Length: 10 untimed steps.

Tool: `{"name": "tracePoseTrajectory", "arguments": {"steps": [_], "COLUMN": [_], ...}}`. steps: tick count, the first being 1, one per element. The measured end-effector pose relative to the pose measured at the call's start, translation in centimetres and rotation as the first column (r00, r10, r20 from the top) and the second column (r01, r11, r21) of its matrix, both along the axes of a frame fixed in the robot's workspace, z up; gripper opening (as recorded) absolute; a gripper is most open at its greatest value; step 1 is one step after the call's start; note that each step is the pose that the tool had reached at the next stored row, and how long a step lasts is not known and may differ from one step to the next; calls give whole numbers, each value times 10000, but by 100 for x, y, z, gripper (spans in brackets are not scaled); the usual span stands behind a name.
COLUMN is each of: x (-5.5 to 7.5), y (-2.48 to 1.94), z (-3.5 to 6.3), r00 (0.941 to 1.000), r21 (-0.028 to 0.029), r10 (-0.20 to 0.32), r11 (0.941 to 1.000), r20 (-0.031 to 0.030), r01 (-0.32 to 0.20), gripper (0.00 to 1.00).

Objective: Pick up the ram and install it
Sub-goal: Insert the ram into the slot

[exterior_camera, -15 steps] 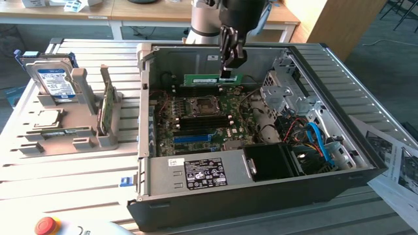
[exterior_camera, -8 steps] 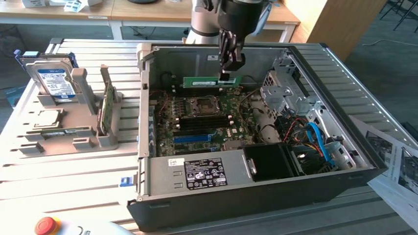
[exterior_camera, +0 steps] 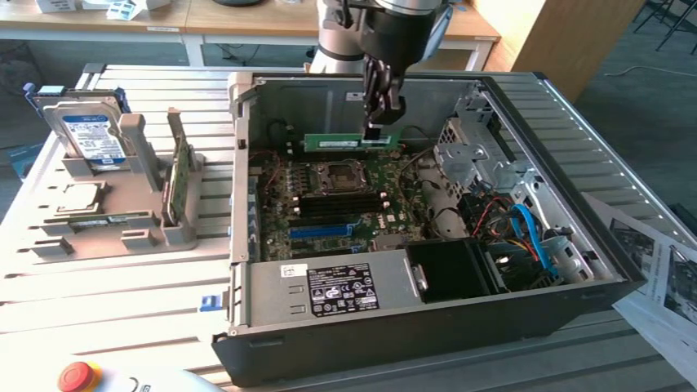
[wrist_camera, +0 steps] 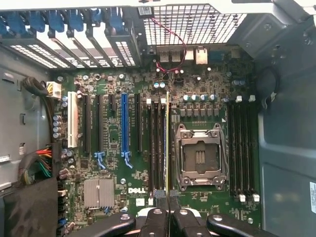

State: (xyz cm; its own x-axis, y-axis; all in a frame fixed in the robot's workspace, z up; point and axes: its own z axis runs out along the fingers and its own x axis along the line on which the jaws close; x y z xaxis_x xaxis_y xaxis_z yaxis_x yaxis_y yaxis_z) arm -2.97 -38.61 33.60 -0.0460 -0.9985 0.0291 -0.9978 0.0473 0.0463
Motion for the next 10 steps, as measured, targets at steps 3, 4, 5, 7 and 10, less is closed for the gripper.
{"name": "tracePoseTrajectory", "arguments": {"steps": [3,4,5,7,10], "x": [-3,-5,-6,-7,-13], "y": [0,0,0,1,1], "z": [-48,-66,-84,-121,-175], "r00": [10000,10000,10000,10000,10000], "r21": [-1,-1,-2,0,0], "r10": [0,0,0,0,-2], "r11": [10000,10000,10000,10000,10000], "r20": [-1,0,-1,0,0], "r01": [0,0,0,0,2], "gripper": [12,12,12,12,12]}}
